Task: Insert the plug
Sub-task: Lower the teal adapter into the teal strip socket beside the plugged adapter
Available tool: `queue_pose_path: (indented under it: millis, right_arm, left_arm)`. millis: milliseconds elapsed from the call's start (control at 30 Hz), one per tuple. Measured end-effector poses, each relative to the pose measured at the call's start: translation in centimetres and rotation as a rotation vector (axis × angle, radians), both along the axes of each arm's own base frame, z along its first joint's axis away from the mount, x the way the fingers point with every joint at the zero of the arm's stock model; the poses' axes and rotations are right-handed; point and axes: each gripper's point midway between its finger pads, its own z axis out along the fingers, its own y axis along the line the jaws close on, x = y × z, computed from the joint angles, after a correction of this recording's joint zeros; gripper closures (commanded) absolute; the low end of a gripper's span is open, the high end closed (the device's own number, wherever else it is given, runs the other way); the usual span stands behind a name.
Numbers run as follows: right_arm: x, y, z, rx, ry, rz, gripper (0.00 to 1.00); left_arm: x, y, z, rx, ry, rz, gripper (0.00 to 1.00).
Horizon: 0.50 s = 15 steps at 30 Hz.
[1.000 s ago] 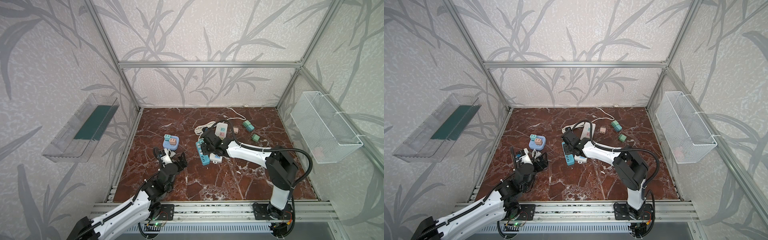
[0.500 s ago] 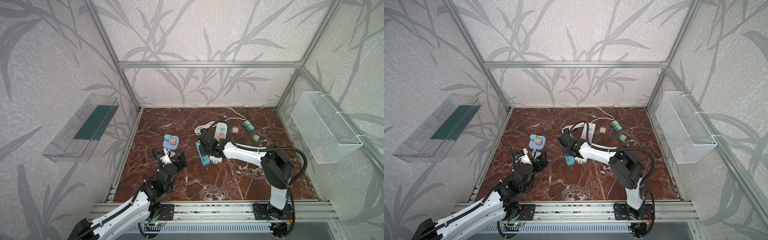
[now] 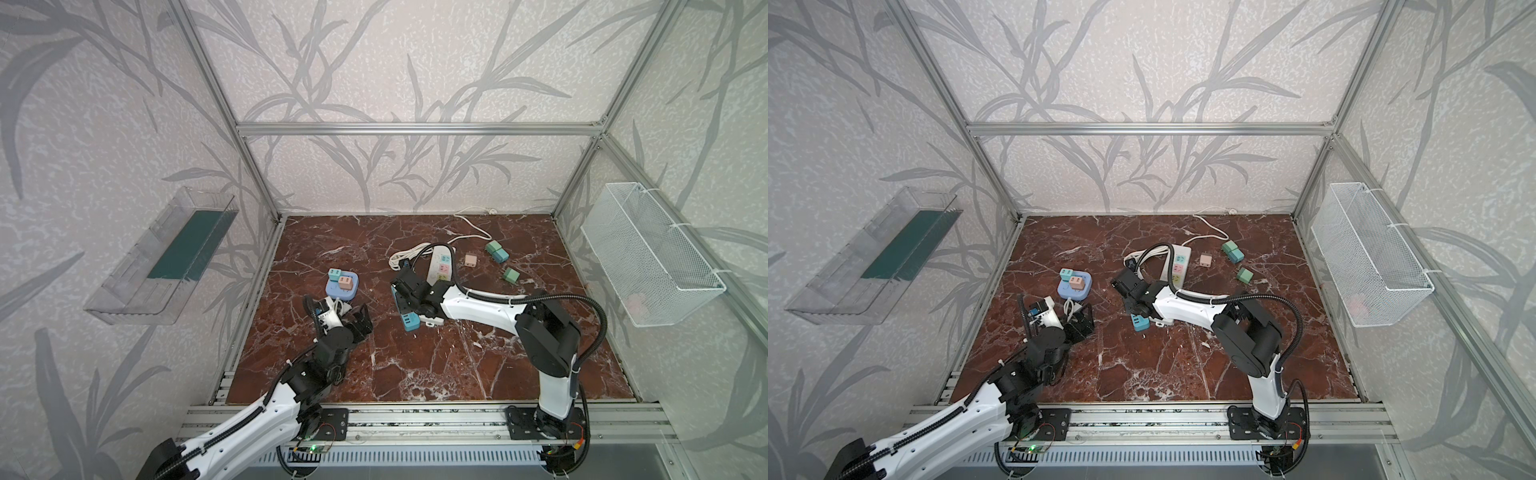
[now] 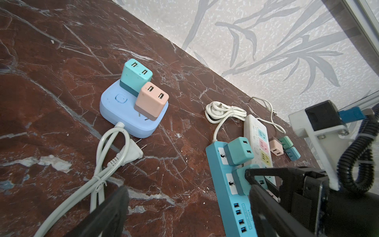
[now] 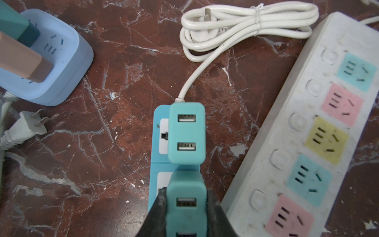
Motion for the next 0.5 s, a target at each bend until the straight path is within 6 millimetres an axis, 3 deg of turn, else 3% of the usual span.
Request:
queue_pose_path:
  millis: [167,267,433,500]
  right_arm:
    - [0.0,-0.2,-0.3,0.002,0.003,-0.019,0.92]
    - [0.0,-0.2,-0.2,0.007,0.003,-0.024,0.85]
    - [-0.2,0.1,0.1,0.022,0.016,-0.013,0.58]
    - [-1.1,-0.4,-0.7,-0.002,0.064,0.001,0.51]
  left_arm:
    - [0.0,0.0,0.0,-0.001,0.000,-0.001,0.08]
    - [0.0,0.0,0.2,-0.008,-0.005,-0.003,0.08]
    - [-0.1,-0.1,0.5,-0.023,-0.016,-0.013,0.08]
    - [-0.1,-0.2,0.7,-0.030,-0.019,-0.016,0.08]
